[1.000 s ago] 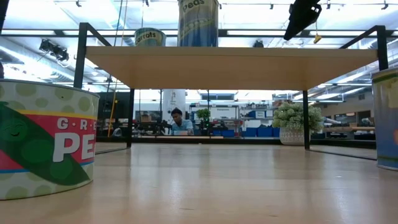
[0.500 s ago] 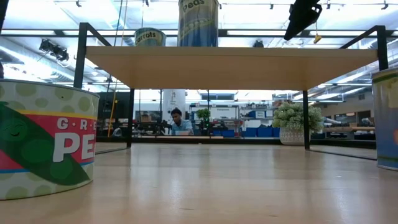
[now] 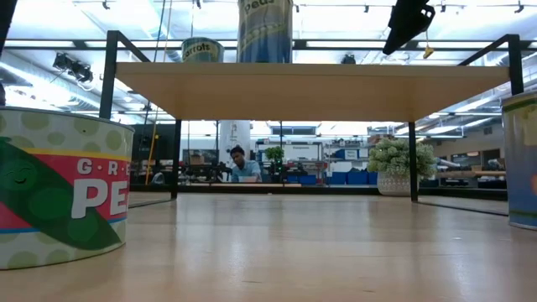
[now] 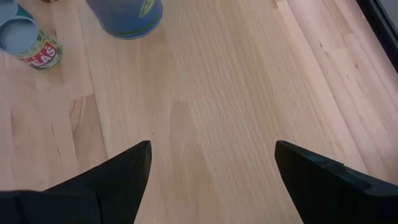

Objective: Pick and place cans onto a shelf
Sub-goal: Put the canned peas on the shelf

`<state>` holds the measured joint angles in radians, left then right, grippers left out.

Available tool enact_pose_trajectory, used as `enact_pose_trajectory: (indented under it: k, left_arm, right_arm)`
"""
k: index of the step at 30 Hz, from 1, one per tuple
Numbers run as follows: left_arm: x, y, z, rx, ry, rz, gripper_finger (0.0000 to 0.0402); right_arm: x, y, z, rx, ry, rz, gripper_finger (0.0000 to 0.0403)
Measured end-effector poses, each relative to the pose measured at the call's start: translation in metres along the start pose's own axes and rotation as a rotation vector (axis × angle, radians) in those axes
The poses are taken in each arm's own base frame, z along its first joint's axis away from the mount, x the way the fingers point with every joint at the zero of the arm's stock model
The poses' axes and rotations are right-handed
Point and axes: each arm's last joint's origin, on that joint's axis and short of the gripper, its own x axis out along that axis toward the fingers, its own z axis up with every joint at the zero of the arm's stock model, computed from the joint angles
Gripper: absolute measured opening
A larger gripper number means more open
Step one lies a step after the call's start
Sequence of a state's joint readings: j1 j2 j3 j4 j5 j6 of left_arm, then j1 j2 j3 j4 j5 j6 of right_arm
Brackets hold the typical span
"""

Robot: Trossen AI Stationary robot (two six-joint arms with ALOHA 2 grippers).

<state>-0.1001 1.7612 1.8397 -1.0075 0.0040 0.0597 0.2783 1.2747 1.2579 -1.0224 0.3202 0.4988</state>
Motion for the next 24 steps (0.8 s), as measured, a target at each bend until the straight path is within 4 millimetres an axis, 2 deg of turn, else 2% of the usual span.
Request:
enact_pose_trajectory:
  k: [20,24]
  left_arm:
    - [0.0037,0.0004,-0.0077,0.003,0.087,-0.003,0.0368]
    - [0.0037,0.0004,-0.0078,0.003,0.088,-0.002,0.0354]
  right_arm:
    - [0.0,-0.0002,0.0004,-0.003,-0.009,-0.011,0.0348]
    - [0.0,-0.0004,0.0005,-0.003,-0.012,-0.016,0.0348]
